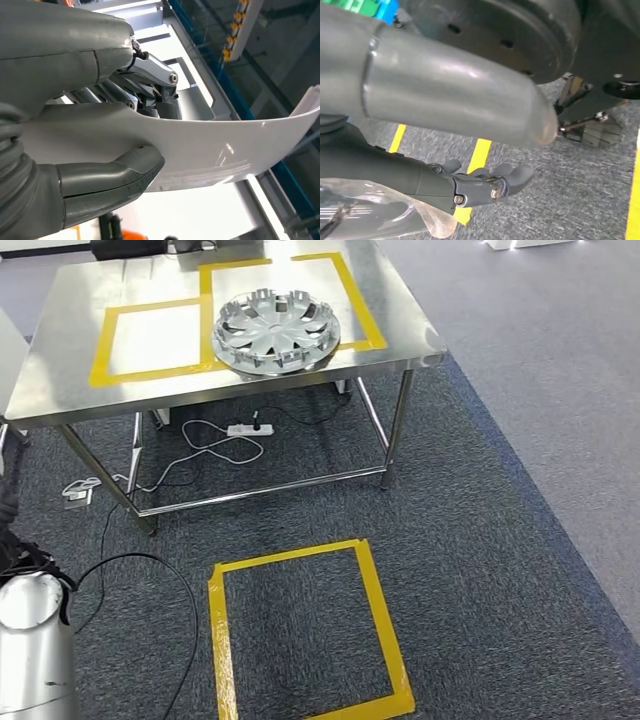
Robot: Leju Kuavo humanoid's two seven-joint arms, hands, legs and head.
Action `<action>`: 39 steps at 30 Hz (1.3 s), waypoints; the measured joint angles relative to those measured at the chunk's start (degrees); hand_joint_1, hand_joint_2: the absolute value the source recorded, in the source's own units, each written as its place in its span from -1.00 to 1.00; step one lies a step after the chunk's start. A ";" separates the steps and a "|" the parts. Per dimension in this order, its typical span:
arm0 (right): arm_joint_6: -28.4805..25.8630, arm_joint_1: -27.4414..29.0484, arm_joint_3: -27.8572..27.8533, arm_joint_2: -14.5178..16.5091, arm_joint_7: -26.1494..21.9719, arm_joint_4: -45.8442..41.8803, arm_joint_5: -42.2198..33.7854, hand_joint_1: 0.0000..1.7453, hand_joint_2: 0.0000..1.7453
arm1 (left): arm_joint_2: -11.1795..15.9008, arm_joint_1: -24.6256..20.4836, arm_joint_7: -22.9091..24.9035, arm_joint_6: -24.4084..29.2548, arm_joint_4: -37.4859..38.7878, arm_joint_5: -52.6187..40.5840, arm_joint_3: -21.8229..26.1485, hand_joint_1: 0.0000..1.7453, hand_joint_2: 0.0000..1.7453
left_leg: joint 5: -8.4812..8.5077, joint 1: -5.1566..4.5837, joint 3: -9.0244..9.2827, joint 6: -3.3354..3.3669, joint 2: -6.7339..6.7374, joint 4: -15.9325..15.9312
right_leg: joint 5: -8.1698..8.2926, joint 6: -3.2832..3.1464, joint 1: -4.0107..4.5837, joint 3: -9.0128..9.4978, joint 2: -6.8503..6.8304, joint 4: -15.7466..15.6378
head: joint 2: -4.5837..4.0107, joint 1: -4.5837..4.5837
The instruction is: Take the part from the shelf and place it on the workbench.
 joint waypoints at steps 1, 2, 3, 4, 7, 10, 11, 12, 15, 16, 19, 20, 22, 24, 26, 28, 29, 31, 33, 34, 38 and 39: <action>-0.18 -0.08 0.02 0.04 0.15 -0.02 -0.02 -1.00 -1.00 | 0.11 0.00 0.29 -0.18 0.05 -0.06 -0.16 1.00 1.00 | -0.32 -0.06 -0.11 -0.34 0.61 0.36 | 0.05 -0.29 -0.08 0.22 -0.48 -0.18 | 0.00 -0.14; -0.37 -0.09 0.02 0.09 0.31 -0.03 -0.05 -1.00 -1.00 | 0.27 -0.09 0.69 -0.59 0.09 -0.01 -0.39 1.00 1.00 | -1.14 -0.16 -0.58 -0.64 1.88 1.59 | 0.09 -0.58 -0.20 0.44 -0.98 -0.36 | 0.00 -0.37; -0.53 -0.06 0.02 0.13 0.50 -0.05 -0.06 -1.00 -1.00 | 0.44 -0.20 1.18 -1.27 0.10 0.24 -0.68 1.00 1.00 | -2.49 -0.22 -1.58 -0.95 3.54 3.94 | 0.08 -0.85 -0.31 0.68 -1.49 -0.52 | 0.00 -0.58; -0.67 0.01 0.02 0.09 0.64 -0.04 -0.06 -1.00 -1.00 | 0.63 -0.28 1.74 -2.25 0.14 0.68 -0.97 1.00 1.00 | -4.23 -0.20 -3.17 -1.25 5.18 7.48 | -0.01 -1.05 -0.26 0.82 -1.95 -0.53 | 0.00 -0.79; -0.69 0.22 0.05 0.10 0.91 -0.03 -0.02 -1.00 -1.00 | 1.29 -0.09 3.28 -6.00 0.45 2.68 -1.80 1.00 1.00 | -6.77 0.25 -7.31 -1.79 6.65 15.93 | -0.30 -1.16 -0.18 1.06 -3.23 -0.51 | 0.00 -0.89; -0.67 0.16 0.09 0.10 0.92 -0.03 0.04 -1.00 -1.00 | 1.93 -0.04 3.86 -8.49 0.66 4.05 -2.42 1.00 1.00 | -1.63 0.33 -3.24 -1.54 6.73 7.66 | -0.71 -0.89 -0.18 1.67 -3.88 -0.52 | 0.00 -0.87; -0.67 0.08 0.09 0.10 0.91 -0.04 0.05 -1.00 -1.00 | 2.08 -0.06 3.87 -8.82 0.68 4.21 -2.56 1.00 1.00 | -0.37 0.19 -1.33 -1.31 6.77 3.91 | -0.87 -0.68 -0.10 1.82 -3.96 -0.50 | 0.00 -0.88; -0.65 0.01 0.10 0.10 0.91 -0.04 0.07 -1.00 -1.00 | 2.20 -0.10 3.87 -9.03 0.70 4.30 -2.69 1.00 1.00 | 0.20 0.05 -0.03 -1.06 6.79 1.31 | -0.97 -0.41 -0.03 1.85 -4.03 -0.50 | 0.00 -0.85; -0.55 -0.05 0.12 0.10 0.91 -0.04 0.09 -1.00 -1.00 | 2.50 -0.13 3.89 -9.61 0.80 4.44 -3.02 1.00 1.00 | -0.13 -0.18 0.66 -0.32 6.76 -0.33 | -1.02 0.56 0.08 1.93 -4.15 -0.90 | 0.00 -0.82; -0.51 -0.04 0.14 0.10 0.89 -0.04 0.11 -1.00 -1.00 | 2.54 -0.14 3.90 -9.95 0.82 4.60 -3.13 1.00 1.00 | -0.07 -0.07 0.88 0.00 6.77 -0.68 | -1.26 0.85 0.10 1.90 -4.19 -0.84 | 0.00 -0.78; -0.38 -0.10 0.27 0.10 0.83 -0.04 0.22 -1.00 -1.00 | 2.46 -0.32 3.91 -11.39 0.93 5.40 -3.75 1.00 1.00 | 0.09 0.24 1.53 0.92 6.92 -1.51 | -4.70 1.25 0.18 -1.37 -4.29 5.47 | 0.00 -0.45; -0.31 -0.09 0.35 0.10 0.83 -0.04 0.28 -1.00 -1.00 | 2.39 -0.34 3.91 -11.78 1.02 5.57 -4.00 1.00 1.00 | 0.03 0.19 1.53 1.10 6.94 -1.51 | -6.36 1.30 0.21 -3.54 -4.31 9.57 | 0.00 -0.36; -0.14 -0.01 0.53 0.10 0.80 -0.04 0.38 -1.00 -1.00 | 2.25 -0.30 3.83 -12.45 1.33 5.69 -4.51 1.00 1.00 | -0.11 0.02 1.60 1.29 6.92 -1.47 | -7.54 1.37 0.22 -6.98 -4.31 15.22 | 0.00 -0.31; -0.02 -0.01 0.74 0.10 0.77 -0.04 0.51 -1.00 -1.00 | 2.19 -0.32 3.64 -13.14 1.58 5.76 -5.08 1.00 1.00 | -0.36 -0.08 1.86 1.29 6.84 -1.38 | -4.37 1.19 0.23 -6.39 -4.32 12.40 | 0.00 -0.30; -0.09 -0.07 0.98 0.10 0.79 -0.04 0.65 -1.00 -1.00 | 2.19 -0.47 3.41 -13.82 1.66 5.98 -5.47 1.00 1.00 | -0.80 -0.22 2.06 0.95 6.78 -1.06 | -0.36 0.82 0.29 -2.85 -4.32 4.42 | 0.00 -0.28; -0.21 -0.10 1.15 0.10 0.85 -0.04 0.77 -1.00 -1.00 | 2.21 -0.70 3.24 -14.31 1.72 6.23 -5.63 1.00 1.00 | -1.13 -0.40 1.93 0.41 6.74 -0.69 | 0.77 0.45 0.42 -0.62 -4.23 0.04 | 0.00 -0.35; -0.25 -0.09 1.21 0.10 0.89 -0.04 0.80 -1.00 -1.00 | 2.22 -0.77 3.18 -14.43 1.76 6.29 -5.71 1.00 1.00 | -1.18 -0.47 1.85 0.16 6.73 -0.61 | 0.49 0.28 0.52 -0.35 -4.17 -0.28 | 0.00 -0.37; -0.45 -0.02 1.31 0.28 1.09 -0.04 0.80 -1.00 -1.00 | 2.22 -0.86 3.09 -14.51 1.82 6.32 -5.86 1.00 1.00 | -1.35 -0.35 1.86 -0.29 6.76 -0.46 | 0.57 -0.19 0.45 -0.25 -4.13 -0.42 | 0.00 -0.37; -0.92 -0.02 1.34 0.61 1.38 -0.04 0.78 -1.00 -1.00 | 2.25 -0.99 3.02 -14.51 1.84 6.38 -5.97 1.00 1.00 | -2.85 -0.19 0.92 -0.95 6.84 1.87 | 0.57 -0.76 0.21 0.01 -4.18 -0.60 | 0.00 -0.42; -1.11 -0.05 1.35 0.78 1.50 -0.04 0.78 -1.00 -1.00 | 2.28 -1.06 2.99 -14.51 1.87 6.43 -5.98 1.00 1.00 | -4.33 -0.08 -0.44 -1.29 6.88 4.79 | 0.51 -1.00 0.12 0.16 -4.21 -0.66 | 0.00 -0.43; -0.83 0.03 1.46 0.97 1.54 -0.04 0.83 -1.00 -1.00 | 2.34 -0.91 2.97 -14.53 2.15 6.55 -5.98 1.00 1.00 | -6.95 0.16 -6.08 -1.76 6.90 15.27 | -0.08 -1.36 0.13 0.80 -4.23 -0.64 | 0.00 -0.44; -0.85 0.07 1.47 1.02 1.57 -0.04 0.81 -1.00 -1.00 | 2.36 -0.87 2.96 -14.53 2.20 6.55 -5.98 1.00 1.00 | -5.26 0.18 -5.47 -1.66 6.90 13.50 | -0.28 -1.31 0.13 1.12 -4.22 -0.64 | 0.00 -0.43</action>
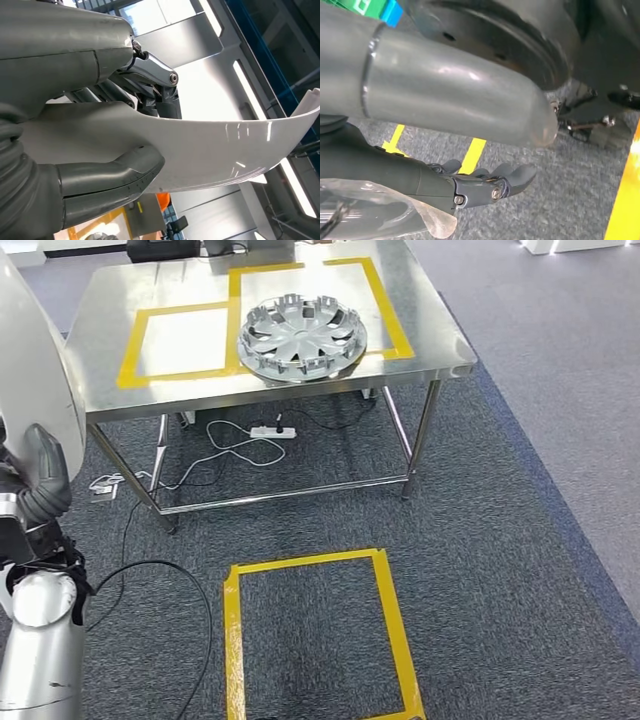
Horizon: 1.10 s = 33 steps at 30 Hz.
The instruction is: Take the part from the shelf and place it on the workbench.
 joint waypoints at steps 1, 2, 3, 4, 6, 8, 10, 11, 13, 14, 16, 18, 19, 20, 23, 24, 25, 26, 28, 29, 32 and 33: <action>-0.12 0.01 0.00 0.08 0.03 0.00 -0.02 -1.00 -1.00 | 0.01 -0.01 -0.01 0.01 0.02 -0.01 0.01 1.00 1.00 | 2.38 0.01 1.53 0.17 0.00 -3.58 | -0.25 0.08 0.00 0.41 0.02 0.00 | 0.00 0.00; -0.28 -0.01 -0.01 0.21 0.09 0.00 -0.05 -1.00 -1.00 | 0.03 -0.04 -0.03 0.02 0.03 -0.01 0.01 1.00 1.00 | 4.15 -0.06 3.31 0.36 0.01 -7.34 | -0.52 0.24 0.05 0.81 0.05 -0.03 | 0.00 0.03; -0.43 -0.08 -0.01 0.33 0.15 0.00 -0.08 -1.00 -1.00 | 0.05 -0.12 -0.05 0.03 0.04 -0.01 0.01 1.00 1.00 | 5.22 -0.18 4.88 0.59 0.01 -10.68 | -0.79 0.47 0.13 1.08 0.08 -0.02 | 0.00 0.02; -0.51 -0.15 -0.01 0.44 0.20 0.00 -0.12 -1.00 -1.00 | 0.07 -0.21 -0.08 0.03 0.05 -0.01 0.01 1.00 1.00 | 5.58 -0.33 5.87 0.82 0.02 -12.73 | -0.97 0.75 0.19 1.20 0.07 -0.06 | 0.00 0.05; -0.60 -0.22 0.00 0.68 0.31 0.00 -0.18 -1.00 -1.00 | 0.08 -0.34 -0.11 0.05 0.07 -0.02 0.02 1.00 1.00 | 4.99 -0.57 6.27 1.33 -0.02 -13.77 | -1.16 1.40 0.25 1.25 -0.05 -0.25 | 0.00 0.10; -0.60 -0.21 0.00 0.85 0.37 -0.01 -0.19 -1.00 -1.00 | 0.10 -0.38 -0.16 0.08 0.05 -0.05 0.06 1.00 1.00 | 4.94 -0.36 6.63 2.00 -0.06 -14.23 | -1.74 1.98 0.18 1.01 -0.23 0.12 | 0.00 0.20; -0.57 -0.26 0.00 0.89 0.39 -0.02 -0.19 -1.00 -1.00 | 0.12 -0.48 -0.19 0.09 0.03 -0.09 0.10 1.00 1.00 | 4.89 -0.12 7.13 2.70 -0.03 -14.72 | -3.74 2.27 0.18 -1.16 -0.28 4.21 | 0.00 0.44; -0.57 -0.24 0.00 0.90 0.39 -0.02 -0.20 -1.00 -1.00 | 0.13 -0.50 -0.19 0.09 0.03 -0.12 0.11 1.00 1.00 | 4.75 -0.17 7.22 2.95 -0.01 -14.74 | -5.21 2.33 0.19 -3.26 -0.29 8.00 | 0.00 0.55; -0.53 -0.17 0.01 0.92 0.39 -0.02 -0.20 -1.00 -1.00 | 0.10 -0.37 -0.19 0.09 0.04 -0.14 0.12 1.00 1.00 | 4.45 -0.27 7.38 3.21 -0.02 -14.69 | -7.03 2.45 0.18 -7.81 -0.30 15.03 | 0.00 0.65; -0.50 -0.12 0.02 0.93 0.40 -0.02 -0.20 -1.00 -1.00 | 0.10 -0.29 -0.19 0.08 0.05 -0.15 0.12 1.00 1.00 | 4.23 -0.31 7.57 3.23 -0.05 -14.66 | -6.49 2.47 0.19 -9.04 -0.30 16.17 | 0.00 0.66; -0.44 -0.07 0.02 0.93 0.40 -0.01 -0.20 -1.00 -1.00 | 0.10 -0.18 -0.19 0.08 0.05 -0.15 0.13 1.00 1.00 | 3.63 -0.32 8.27 3.08 -0.14 -14.54 | -2.26 2.32 0.19 -7.94 -0.31 11.69 | 0.00 0.66; -0.44 -0.10 0.02 0.94 0.40 0.00 -0.21 -1.00 -1.00 | 0.11 -0.23 -0.20 0.09 0.05 -0.15 0.14 1.00 1.00 | 2.86 -0.44 8.82 2.64 -0.21 -14.22 | 1.26 1.98 0.27 -4.67 -0.28 4.26 | 0.00 0.63; -0.44 -0.15 0.02 0.95 0.40 0.00 -0.22 -1.00 -1.00 | 0.12 -0.26 -0.20 0.09 0.05 -0.15 0.14 1.00 1.00 | 2.60 -0.51 8.86 2.36 -0.22 -14.08 | 1.85 1.77 0.35 -3.52 -0.25 1.97 | 0.00 0.62; -0.44 -0.20 0.02 0.96 0.40 0.00 -0.22 -1.00 -1.00 | 0.14 -0.28 -0.21 0.09 0.05 -0.16 0.15 1.00 1.00 | 2.44 -0.57 8.82 2.08 -0.24 -14.01 | 1.66 1.56 0.46 -2.94 -0.19 0.98 | 0.00 0.57; -0.46 -0.09 0.02 0.98 0.41 0.00 -0.23 -1.00 -1.00 | 0.14 -0.30 -0.23 0.07 0.04 -0.17 0.15 1.00 1.00 | 1.94 -0.49 8.88 1.24 -0.21 -13.82 | 1.31 0.79 0.37 -2.38 -0.13 0.45 | 0.00 0.51; -0.49 -0.05 0.02 0.98 0.40 0.00 -0.23 -1.00 -1.00 | 0.16 -0.36 -0.24 0.08 0.03 -0.17 0.15 1.00 1.00 | 1.23 -0.43 8.50 0.89 -0.17 -12.66 | 1.21 0.49 0.24 -2.10 -0.15 0.28 | 0.00 0.47; -0.50 -0.06 0.02 0.98 0.40 0.00 -0.23 -1.00 -1.00 | 0.19 -0.40 -0.25 0.09 0.03 -0.17 0.15 1.00 1.00 | 0.02 -0.35 7.46 0.55 -0.12 -10.25 | 1.08 0.19 0.10 -1.79 -0.18 0.16 | 0.00 0.43; -0.52 -0.08 0.02 0.99 0.39 0.00 -0.23 -1.00 -1.00 | 0.22 -0.38 -0.25 0.10 0.03 -0.17 0.15 1.00 1.00 | -1.52 -0.25 5.80 0.24 -0.07 -6.72 | 0.88 -0.05 0.10 -1.54 -0.18 0.13 | 0.00 0.40; -0.50 -0.11 0.02 1.03 0.41 0.00 -0.24 -1.00 -1.00 | 0.30 -0.15 -0.25 0.13 0.04 -0.16 0.16 1.00 1.00 | -4.20 -0.11 1.47 -0.15 -0.04 1.09 | 0.39 -0.30 0.10 -1.01 -0.18 0.14 | 0.00 0.39; -0.50 -0.06 0.02 1.04 0.43 0.00 -0.26 -1.00 -1.00 | 0.31 0.01 -0.26 0.13 0.05 -0.16 0.16 1.00 1.00 | -4.28 -0.06 0.06 -0.22 -0.04 3.15 | 0.14 -0.31 0.10 -0.68 -0.17 0.14 | 0.00 0.39; -0.48 0.07 0.02 1.04 0.49 0.00 -0.36 -1.00 -1.00 | 0.33 0.14 -0.32 0.12 0.07 -0.19 0.19 1.00 1.00 | 1.76 -0.01 1.82 0.10 -0.02 -3.23 | -0.82 -0.10 0.10 0.76 -0.11 0.13 | 0.00 0.39; -0.41 0.05 0.02 1.04 0.44 0.00 -0.37 -1.00 -1.00 | 0.32 0.10 -0.34 0.11 0.08 -0.19 0.20 1.00 1.00 | 3.82 -0.12 3.45 0.35 0.00 -7.13 | -1.18 0.11 0.15 1.07 -0.09 0.12 | 0.00 0.40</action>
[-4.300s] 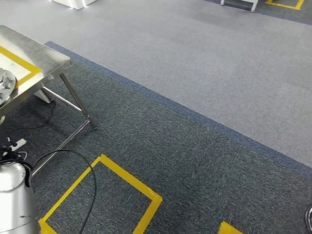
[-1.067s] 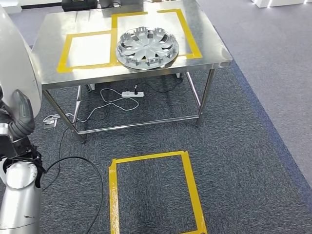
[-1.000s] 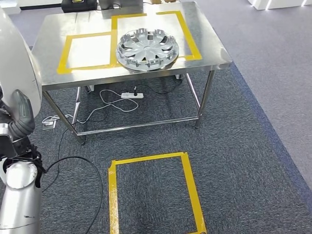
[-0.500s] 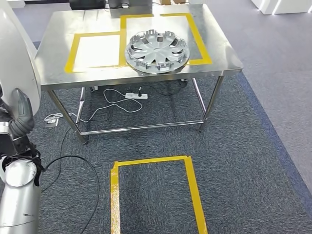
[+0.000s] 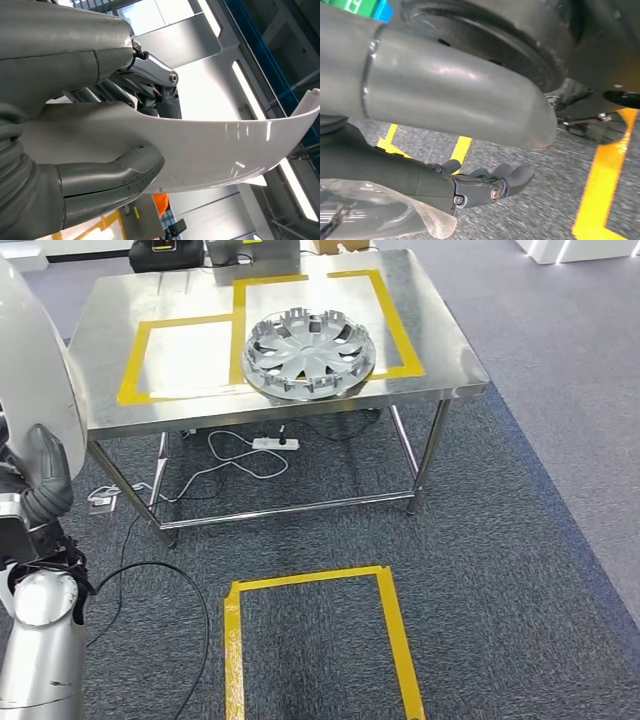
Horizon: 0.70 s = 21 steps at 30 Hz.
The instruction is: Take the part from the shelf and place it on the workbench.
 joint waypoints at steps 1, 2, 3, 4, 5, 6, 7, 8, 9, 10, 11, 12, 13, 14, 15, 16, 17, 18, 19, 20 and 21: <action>0.13 -0.06 0.00 -0.02 -0.10 0.00 -0.01 -1.00 -1.00 | -0.01 -0.08 -0.03 -0.02 0.00 -0.02 0.01 1.00 1.00 | 1.12 -0.14 1.38 0.29 0.02 -3.27 | -0.28 0.28 0.06 0.23 0.05 0.00 | 0.00 -0.01; 0.28 -0.12 0.00 -0.03 -0.22 0.00 -0.02 -1.00 -1.00 | -0.01 -0.15 -0.05 -0.04 0.00 -0.03 0.02 1.00 1.00 | 1.53 -0.30 2.28 0.59 0.05 -5.44 | -0.49 0.60 0.10 0.31 0.05 -0.05 | 0.00 0.03; 0.40 -0.14 0.00 -0.05 -0.33 0.00 -0.02 -1.00 -1.00 | -0.02 -0.19 -0.08 -0.07 0.00 -0.04 0.02 1.00 1.00 | 1.00 -0.48 2.50 0.86 0.05 -5.94 | -0.60 0.95 0.12 0.30 0.00 -0.19 | 0.00 0.06; 0.47 -0.17 0.00 -0.07 -0.41 0.00 -0.03 -1.00 -1.00 | -0.02 -0.21 -0.10 -0.08 -0.01 -0.05 0.03 1.00 1.00 | 0.79 -0.54 2.61 1.17 0.02 -6.41 | -0.67 1.30 0.12 0.48 -0.07 -0.37 | 0.00 0.06; 0.49 -0.17 0.00 -0.07 -0.43 -0.01 -0.03 -1.00 -1.00 | -0.04 -0.20 -0.11 -0.10 -0.01 -0.05 0.04 1.00 1.00 | 0.77 -0.44 2.76 1.48 0.01 -6.64 | -0.83 1.63 0.07 0.45 -0.16 -0.47 | 0.00 0.10; 0.53 -0.18 0.00 -0.08 -0.48 -0.01 -0.03 -1.00 -1.00 | -0.07 -0.23 -0.13 -0.12 -0.02 -0.06 0.07 1.00 1.00 | 0.74 -0.31 3.07 1.84 0.00 -7.00 | -1.23 1.92 0.06 0.20 -0.22 0.04 | 0.00 0.09; 0.65 -0.20 0.00 -0.13 -0.56 -0.01 -0.02 -1.00 -1.00 | -0.10 -0.31 -0.14 -0.14 -0.02 -0.06 0.09 1.00 1.00 | 0.73 -0.17 3.43 2.18 0.00 -7.35 | -2.08 2.15 0.08 -0.70 -0.24 1.76 | 0.00 0.14; 0.82 -0.20 0.00 -0.24 -0.67 -0.01 -0.01 -1.00 -1.00 | -0.15 -0.35 -0.15 -0.15 -0.03 -0.07 0.11 1.00 1.00 | 0.63 -0.06 3.77 2.51 0.03 -7.56 | -3.34 2.31 0.06 -2.40 -0.25 4.76 | 0.00 0.20; 1.04 -0.17 0.00 -0.36 -0.80 0.00 -0.01 -1.00 -1.00 | -0.19 -0.37 -0.16 -0.16 -0.02 -0.07 0.14 1.00 1.00 | 0.42 -0.09 3.99 2.76 0.05 -7.60 | -4.81 2.44 0.09 -4.71 -0.27 8.81 | 0.00 0.23; 1.29 -0.13 0.01 -0.49 -0.90 0.00 -0.01 -1.00 -1.00 | -0.25 -0.33 -0.16 -0.17 -0.02 -0.08 0.15 1.00 1.00 | 0.18 -0.13 4.18 2.94 0.05 -7.59 | -6.00 2.55 0.08 -7.25 -0.27 12.88 | 0.00 0.28; 1.50 -0.05 0.01 -0.58 -0.98 0.00 -0.01 -1.00 -1.00 | -0.29 -0.22 -0.16 -0.18 -0.01 -0.08 0.14 1.00 1.00 | -0.09 -0.17 4.45 3.03 0.04 -7.58 | -6.30 2.62 0.08 -9.33 -0.28 15.72 | 0.00 0.28; 1.67 0.02 0.02 -0.64 -1.03 0.00 -0.02 -1.00 -1.00 | -0.31 -0.14 -0.16 -0.18 -0.01 -0.09 0.14 1.00 1.00 | -0.43 -0.20 4.81 3.04 0.00 -7.56 | -5.40 2.63 0.08 -10.51 -0.27 16.53 | 0.00 0.30; 1.77 0.07 0.02 -0.70 -1.07 0.00 -0.03 -1.00 -1.00 | -0.32 -0.08 -0.16 -0.19 -0.01 -0.09 0.14 1.00 1.00 | -0.83 -0.21 5.31 2.98 -0.06 -7.53 | -3.29 2.56 0.09 -10.44 -0.27 14.91 | 0.00 0.30; 1.75 0.10 0.02 -0.78 -1.06 0.00 -0.07 -1.00 -1.00 | -0.32 -0.05 -0.16 -0.21 -0.01 -0.09 0.14 1.00 1.00 | -1.30 -0.21 5.91 2.87 -0.10 -7.50 | -0.45 2.42 0.09 -9.34 -0.28 11.37 | 0.00 0.30; 1.55 0.09 0.02 -0.84 -0.94 0.01 -0.11 -1.00 -1.00 | -0.32 -0.05 -0.15 -0.26 0.01 -0.09 0.15 1.00 1.00 | -1.80 -0.27 6.48 2.66 -0.13 -7.46 | 1.81 2.24 0.16 -7.74 -0.28 7.47 | 0.00 0.29; 1.24 0.06 0.02 -0.85 -0.76 0.01 -0.15 -1.00 -1.00 | -0.32 -0.09 -0.14 -0.32 0.02 -0.08 0.15 1.00 1.00 | -2.28 -0.36 6.91 2.38 -0.16 -7.35 | 3.12 2.00 0.24 -5.99 -0.29 3.87 | 0.00 0.29; 0.88 -0.02 0.02 -0.77 -0.52 0.02 -0.19 -1.00 -1.00 | -0.31 -0.13 -0.09 -0.40 0.03 -0.05 0.15 1.00 1.00 | -2.62 -0.45 7.16 2.09 -0.17 -7.30 | 3.50 1.75 0.32 -4.78 -0.28 1.65 | 0.00 0.25; 0.55 -0.09 0.02 -0.68 -0.27 0.02 -0.20 -1.00 -1.00 | -0.30 -0.15 -0.03 -0.51 0.05 -0.02 0.16 1.00 1.00 | -2.86 -0.51 7.27 1.80 -0.17 -7.31 | 3.05 1.47 0.43 -4.11 -0.25 0.76 | 0.00 0.19; 0.34 -0.14 0.02 -0.59 -0.12 0.02 -0.21 -1.00 -1.00 | -0.30 -0.18 0.01 -0.60 0.06 -0.01 0.16 1.00 1.00 | -3.03 -0.52 7.35 1.53 -0.17 -7.34 | 2.72 1.17 0.46 -3.77 -0.23 0.34 | 0.00 0.17; 0.23 -0.15 0.02 -0.49 0.02 0.02 -0.21 -1.00 -1.00 | -0.30 -0.18 0.04 -0.68 0.07 0.01 0.17 1.00 1.00 | -3.25 -0.46 7.48 1.27 -0.15 -7.40 | 2.58 0.89 0.36 -3.63 -0.21 0.31 | 0.00 0.11; 0.13 -0.09 0.02 -0.45 0.10 0.01 -0.22 -1.00 -1.00 | -0.31 -0.19 0.04 -0.74 0.07 0.01 0.17 1.00 1.00 | -3.61 -0.41 7.51 0.96 -0.10 -7.04 | 2.41 0.59 0.26 -3.36 -0.22 0.18 | 0.00 0.05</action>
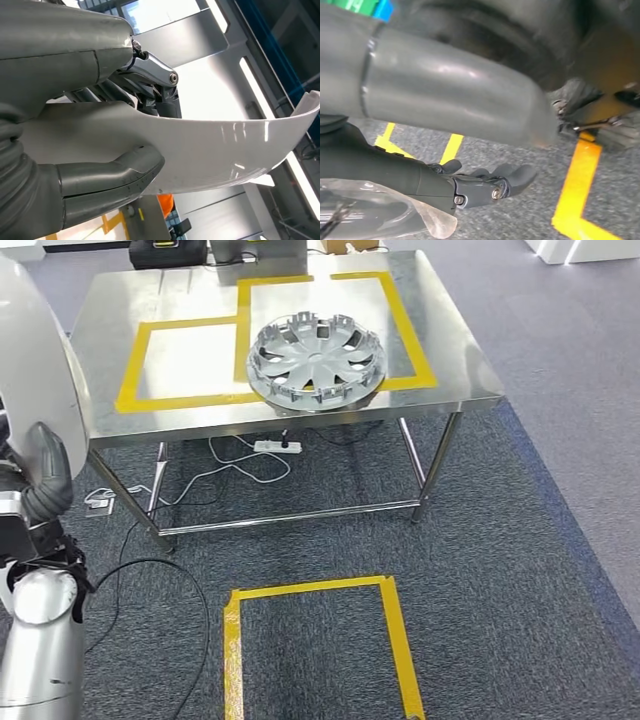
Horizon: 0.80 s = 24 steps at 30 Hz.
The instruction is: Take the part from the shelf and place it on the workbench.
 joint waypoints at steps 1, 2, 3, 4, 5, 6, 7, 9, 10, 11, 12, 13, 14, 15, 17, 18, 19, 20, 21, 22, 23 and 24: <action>-0.07 0.03 0.00 0.04 0.06 -0.01 -0.01 -1.00 -1.00 | 0.02 -0.06 -0.01 -0.02 -0.01 -0.01 0.01 1.00 1.00 | -0.79 0.07 -0.51 -0.35 0.04 1.43 | -0.19 -0.33 -0.13 0.36 -0.03 -0.13 | 0.00 -0.04; -0.11 0.04 0.00 0.13 0.11 -0.01 -0.02 -1.00 -1.00 | 0.07 -0.10 -0.02 -0.04 -0.01 -0.01 0.02 1.00 1.00 | -2.00 0.16 -1.72 -0.68 0.08 4.07 | -0.42 -0.60 -0.25 0.74 -0.06 -0.23 | 0.00 -0.11; -0.16 0.02 0.00 0.19 0.13 -0.01 -0.03 -1.00 -1.00 | 0.13 -0.08 -0.02 -0.04 -0.01 0.00 0.03 1.00 1.00 | -3.45 0.24 -3.65 -0.96 0.11 7.82 | -0.72 -0.81 -0.26 1.06 -0.06 -0.24 | 0.00 -0.15; -0.15 0.00 0.00 0.25 0.13 -0.01 -0.03 -1.00 -1.00 | 0.19 -0.01 -0.02 -0.05 0.02 0.01 0.04 1.00 1.00 | -4.85 0.32 -6.07 -1.16 0.11 12.02 | -1.09 -0.93 -0.27 1.39 -0.04 -0.24 | 0.00 -0.19; -0.15 0.02 0.00 0.32 0.15 -0.01 -0.03 -1.00 -1.00 | 0.22 0.13 -0.02 -0.05 0.05 0.01 0.05 1.00 1.00 | -5.42 0.38 -8.20 -1.27 0.11 15.22 | -1.50 -0.93 -0.27 1.80 -0.01 -0.24 | 0.00 -0.20; -0.15 0.10 0.00 0.34 0.17 -0.01 -0.03 -1.00 -1.00 | 0.24 0.25 -0.02 -0.05 0.10 0.02 0.05 1.00 1.00 | -4.89 0.42 -9.59 -1.29 0.11 16.77 | -1.95 -0.89 -0.27 2.30 0.03 -0.24 | 0.00 -0.19; -0.15 0.17 0.00 0.35 0.20 -0.01 -0.03 -1.00 -1.00 | 0.25 0.32 -0.02 -0.05 0.14 0.01 0.07 1.00 1.00 | -2.99 0.44 -9.90 -1.21 0.11 15.93 | -2.47 -0.83 -0.27 2.98 0.05 -0.24 | 0.00 -0.20; -0.15 0.26 0.00 0.38 0.21 -0.01 -0.01 -1.00 -1.00 | 0.33 0.37 -0.03 -0.05 0.16 0.01 0.11 1.00 1.00 | 2.41 0.39 -7.87 -0.78 0.15 9.36 | -3.56 -0.57 -0.29 4.33 0.06 -0.35 | 0.00 -0.16; -0.16 0.20 0.00 0.41 0.20 -0.01 0.00 -1.00 -1.00 | 0.39 0.37 -0.03 -0.06 0.17 0.01 0.14 1.00 1.00 | 4.12 0.20 -6.52 -0.47 0.22 5.82 | -4.10 -0.28 -0.25 4.92 0.05 -0.47 | -0.01 -0.14; -0.16 0.10 0.00 0.44 0.20 -0.01 0.02 -1.00 -1.00 | 0.43 0.32 -0.03 -0.07 0.18 0.01 0.17 1.00 1.00 | 4.54 0.00 -5.38 -0.10 0.29 3.18 | -4.52 0.10 -0.23 5.22 0.03 -0.66 | -0.01 -0.17; -0.16 0.03 0.00 0.47 0.20 -0.01 0.03 -1.00 -1.00 | 0.46 0.30 -0.03 -0.08 0.19 0.01 0.19 1.00 1.00 | 4.14 -0.21 -4.70 0.29 0.34 1.61 | -4.69 0.53 -0.21 5.67 -0.04 -0.84 | -0.02 -0.17; -0.16 -0.02 0.00 0.50 0.19 -0.01 0.03 -1.00 -1.00 | 0.46 0.26 -0.03 -0.09 0.20 0.01 0.19 1.00 1.00 | 3.48 -0.37 -4.33 0.70 0.34 0.78 | -4.60 1.05 -0.17 6.18 -0.12 -0.91 | -0.02 -0.21; -0.15 -0.03 0.00 0.52 0.19 -0.01 0.03 -1.00 -1.00 | 0.46 0.24 -0.04 -0.09 0.19 0.01 0.19 1.00 1.00 | 3.10 -0.34 -3.81 1.09 0.23 0.18 | -4.51 1.48 -0.22 6.58 -0.22 -0.94 | -0.02 -0.25; -0.15 -0.02 0.01 0.54 0.18 -0.02 0.03 -1.00 -1.00 | 0.45 0.27 -0.05 -0.09 0.17 0.00 0.20 1.00 1.00 | 2.94 -0.23 -3.20 1.45 0.13 -0.20 | -4.51 1.85 -0.25 6.85 -0.28 -0.52 | -0.02 -0.19; -0.14 -0.11 0.02 0.54 0.15 -0.03 0.04 -1.00 -1.00 | 0.45 0.17 -0.08 -0.09 0.15 -0.01 0.26 1.00 1.00 | 2.43 -0.02 -1.74 2.07 -0.01 -0.58 | -5.34 2.22 -0.29 5.01 -0.27 2.82 | -0.02 0.01; -0.14 -0.14 0.02 0.54 0.14 -0.03 0.03 -1.00 -1.00 | 0.44 0.17 -0.09 -0.09 0.14 -0.01 0.29 1.00 1.00 | 2.02 0.00 -1.18 2.29 0.01 -0.66 | -6.16 2.24 -0.29 2.82 -0.24 6.00 | -0.02 0.15; -0.14 -0.14 0.02 0.54 0.13 -0.03 0.03 -1.00 -1.00 | 0.44 0.20 -0.09 -0.10 0.15 -0.01 0.32 1.00 1.00 | 1.57 -0.03 -0.75 2.44 0.00 -0.66 | -7.24 2.27 -0.27 0.14 -0.24 9.53 | -0.02 0.21; -0.11 -0.07 0.03 0.54 0.14 -0.03 0.03 -1.00 -1.00 | 0.43 0.35 -0.08 -0.10 0.16 -0.01 0.32 1.00 1.00 | 0.99 -0.07 -0.19 2.49 -0.01 -0.65 | -8.46 2.32 -0.26 -2.67 -0.24 12.62 | -0.02 0.27; -0.09 0.04 0.03 0.54 0.14 -0.03 0.03 -1.00 -1.00 | 0.42 0.52 -0.08 -0.11 0.17 -0.01 0.32 1.00 1.00 | 0.33 -0.11 0.54 2.51 -0.03 -0.66 | -9.39 2.38 -0.25 -4.91 -0.24 14.34 | -0.02 0.29; -0.05 0.19 0.04 0.54 0.15 -0.03 0.03 -1.00 -1.00 | 0.42 0.66 -0.07 -0.11 0.18 -0.01 0.32 1.00 1.00 | -0.43 -0.12 1.49 2.50 -0.07 -0.66 | -9.52 2.42 -0.24 -6.27 -0.24 14.18 | -0.02 0.31; -0.02 0.34 0.04 0.53 0.16 -0.03 0.04 -1.00 -1.00 | 0.42 0.75 -0.07 -0.11 0.19 -0.01 0.32 1.00 1.00 | -1.30 -0.13 2.65 2.43 -0.10 -0.66 | -8.46 2.36 -0.22 -6.77 -0.24 12.19 | -0.02 0.34; -0.02 0.49 0.04 0.52 0.17 -0.03 0.04 -1.00 -1.00 | 0.42 0.80 -0.07 -0.12 0.20 -0.01 0.32 1.00 1.00 | -2.20 -0.13 3.68 2.32 -0.11 -0.69 | -5.83 2.20 -0.17 -6.54 -0.26 8.82 | -0.02 0.34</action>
